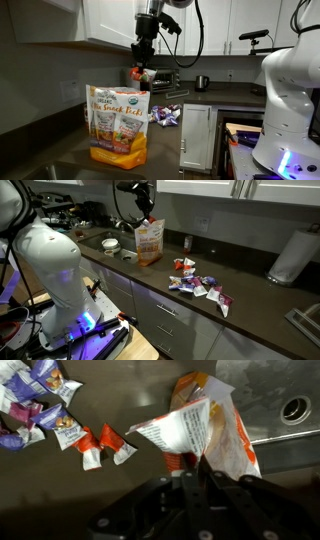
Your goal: Put one sachet in the bag
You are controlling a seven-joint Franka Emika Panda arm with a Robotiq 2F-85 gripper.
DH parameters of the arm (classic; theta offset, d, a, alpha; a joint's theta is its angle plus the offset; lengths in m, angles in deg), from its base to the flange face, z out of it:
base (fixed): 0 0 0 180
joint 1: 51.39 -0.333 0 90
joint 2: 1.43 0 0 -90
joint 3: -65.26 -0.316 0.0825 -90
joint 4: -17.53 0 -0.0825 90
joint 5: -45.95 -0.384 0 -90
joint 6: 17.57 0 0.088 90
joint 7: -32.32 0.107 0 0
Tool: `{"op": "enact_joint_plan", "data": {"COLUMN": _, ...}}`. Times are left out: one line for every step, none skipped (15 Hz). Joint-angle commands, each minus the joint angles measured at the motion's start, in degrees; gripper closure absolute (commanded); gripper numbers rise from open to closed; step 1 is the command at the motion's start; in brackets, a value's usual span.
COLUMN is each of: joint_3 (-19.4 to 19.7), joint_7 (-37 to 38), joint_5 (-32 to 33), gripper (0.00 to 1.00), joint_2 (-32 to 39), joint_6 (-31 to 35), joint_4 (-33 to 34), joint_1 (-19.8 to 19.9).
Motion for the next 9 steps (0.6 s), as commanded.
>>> {"op": "enact_joint_plan", "data": {"joint_3": -0.92, "joint_7": -4.43, "joint_5": -5.35, "gripper": 0.94, "joint_2": 4.85, "joint_6": 6.77, "joint_4": 1.07, "joint_1": 0.04}}
{"op": "enact_joint_plan", "data": {"joint_3": -1.20, "joint_7": -4.97, "joint_5": -5.94, "gripper": 0.94, "joint_2": 6.34, "joint_6": 8.51, "joint_4": 1.41, "joint_1": 0.10}}
{"op": "enact_joint_plan", "data": {"joint_3": -1.33, "joint_7": -5.75, "joint_5": -6.82, "gripper": 0.94, "joint_2": 7.56, "joint_6": 10.05, "joint_4": 1.64, "joint_1": 0.04}}
{"op": "enact_joint_plan", "data": {"joint_3": -1.39, "joint_7": -6.38, "joint_5": -7.78, "gripper": 0.94, "joint_2": 8.69, "joint_6": 11.20, "joint_4": 1.93, "joint_1": -0.03}}
{"op": "enact_joint_plan", "data": {"joint_3": -1.53, "joint_7": -6.83, "joint_5": -8.67, "gripper": 0.94, "joint_2": 9.77, "joint_6": 12.37, "joint_4": 2.07, "joint_1": -0.10}}
{"op": "enact_joint_plan", "data": {"joint_3": -1.66, "joint_7": -7.37, "joint_5": -9.49, "gripper": 0.94, "joint_2": 10.73, "joint_6": 13.01, "joint_4": 2.35, "joint_1": -0.12}}
{"op": "enact_joint_plan", "data": {"joint_3": -1.88, "joint_7": -7.58, "joint_5": -9.77, "gripper": 0.94, "joint_2": 11.57, "joint_6": 13.46, "joint_4": 2.68, "joint_1": -0.01}}
{"op": "enact_joint_plan", "data": {"joint_3": -1.98, "joint_7": -7.82, "joint_5": -10.12, "gripper": 0.94, "joint_2": 12.16, "joint_6": 13.54, "joint_4": 3.09, "joint_1": 0.10}}
{"op": "enact_joint_plan", "data": {"joint_3": -2.11, "joint_7": -7.78, "joint_5": -10.09, "gripper": 0.67, "joint_2": 12.38, "joint_6": 13.60, "joint_4": 3.44, "joint_1": 0.24}}
